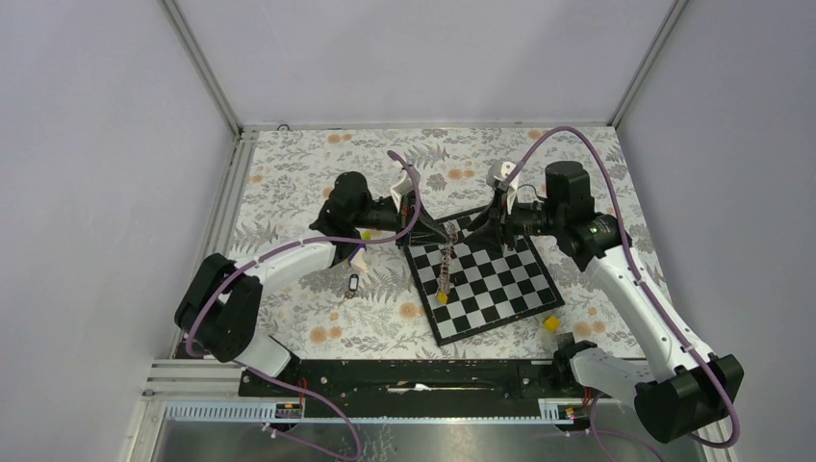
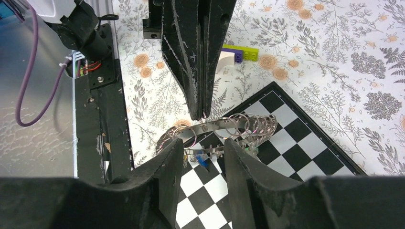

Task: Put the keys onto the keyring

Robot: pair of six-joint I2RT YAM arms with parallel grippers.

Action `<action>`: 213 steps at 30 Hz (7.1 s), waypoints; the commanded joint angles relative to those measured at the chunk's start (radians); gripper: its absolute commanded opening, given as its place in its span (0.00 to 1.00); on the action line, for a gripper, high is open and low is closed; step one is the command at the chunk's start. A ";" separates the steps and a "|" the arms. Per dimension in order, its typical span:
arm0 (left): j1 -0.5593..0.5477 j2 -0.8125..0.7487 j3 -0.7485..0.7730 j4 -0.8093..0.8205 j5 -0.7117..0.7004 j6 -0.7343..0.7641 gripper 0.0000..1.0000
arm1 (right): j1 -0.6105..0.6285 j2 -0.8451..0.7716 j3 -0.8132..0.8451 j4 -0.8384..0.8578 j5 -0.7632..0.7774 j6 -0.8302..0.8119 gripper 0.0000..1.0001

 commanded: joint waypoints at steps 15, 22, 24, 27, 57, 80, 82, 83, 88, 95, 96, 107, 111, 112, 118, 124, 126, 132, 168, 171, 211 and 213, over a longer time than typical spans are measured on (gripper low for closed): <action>0.006 -0.093 0.003 0.131 -0.085 -0.311 0.00 | -0.051 -0.018 -0.020 0.112 -0.169 0.092 0.54; 0.049 -0.134 0.025 0.072 -0.147 -0.331 0.00 | -0.074 -0.012 -0.009 0.139 -0.178 0.147 0.66; 0.060 -0.146 0.036 0.027 -0.183 -0.332 0.00 | -0.078 -0.010 0.000 0.138 -0.177 0.156 0.70; 0.064 -0.161 0.075 -0.102 -0.258 -0.289 0.00 | -0.087 -0.006 0.007 0.138 -0.175 0.166 0.76; 0.064 -0.200 0.259 -0.587 -0.735 -0.021 0.00 | -0.095 0.144 0.140 0.106 -0.028 0.233 1.00; 0.131 -0.171 0.341 -0.631 -0.697 0.075 0.00 | -0.039 0.192 0.130 0.092 -0.002 0.133 0.99; 0.160 -0.158 0.385 -0.662 -0.714 0.097 0.00 | 0.041 0.205 0.142 0.051 0.082 0.052 0.98; 0.176 -0.150 0.406 -0.675 -0.720 0.107 0.00 | 0.086 0.213 0.145 0.037 0.125 0.017 0.98; 0.261 -0.115 0.490 -0.718 -0.750 0.158 0.00 | 0.271 0.277 0.152 0.024 0.247 -0.078 0.94; 0.349 -0.078 0.542 -0.732 -0.750 0.175 0.00 | 0.506 0.478 0.240 0.016 0.394 -0.159 0.85; 0.358 -0.073 0.548 -0.732 -0.747 0.174 0.00 | 0.530 0.513 0.267 0.012 0.402 -0.158 0.83; 0.409 -0.074 0.579 -0.726 -0.734 0.157 0.00 | 0.629 0.950 0.591 -0.026 0.426 0.021 0.61; 0.417 -0.084 0.561 -0.716 -0.702 0.136 0.00 | 0.630 1.058 0.693 -0.065 0.413 0.082 0.58; 0.419 -0.088 0.554 -0.710 -0.698 0.131 0.00 | 0.630 1.077 0.712 -0.071 0.417 0.088 0.58; 0.423 -0.105 0.539 -0.699 -0.675 0.115 0.00 | 0.631 1.169 0.795 -0.120 0.414 0.114 0.57; 0.425 -0.114 0.526 -0.691 -0.654 0.099 0.00 | 0.630 1.222 0.826 -0.143 0.388 0.131 0.54; 0.425 -0.118 0.519 -0.687 -0.649 0.095 0.00 | 0.630 1.230 0.830 -0.147 0.384 0.133 0.51; 0.426 -0.129 0.506 -0.679 -0.644 0.093 0.00 | 0.630 1.251 0.844 -0.160 0.368 0.141 0.46; 0.433 -0.146 0.465 -0.653 -0.617 0.079 0.00 | 0.638 1.150 0.794 -0.171 0.433 0.161 0.00; 0.433 -0.149 0.459 -0.647 -0.617 0.081 0.00 | 0.638 1.073 0.724 -0.167 0.500 0.118 0.00; 0.433 -0.177 0.411 -0.622 -0.604 0.079 0.00 | 0.636 0.973 0.492 -0.122 0.611 0.058 0.11; 0.433 -0.177 0.410 -0.621 -0.604 0.080 0.00 | 0.637 0.977 0.496 -0.124 0.609 0.061 0.12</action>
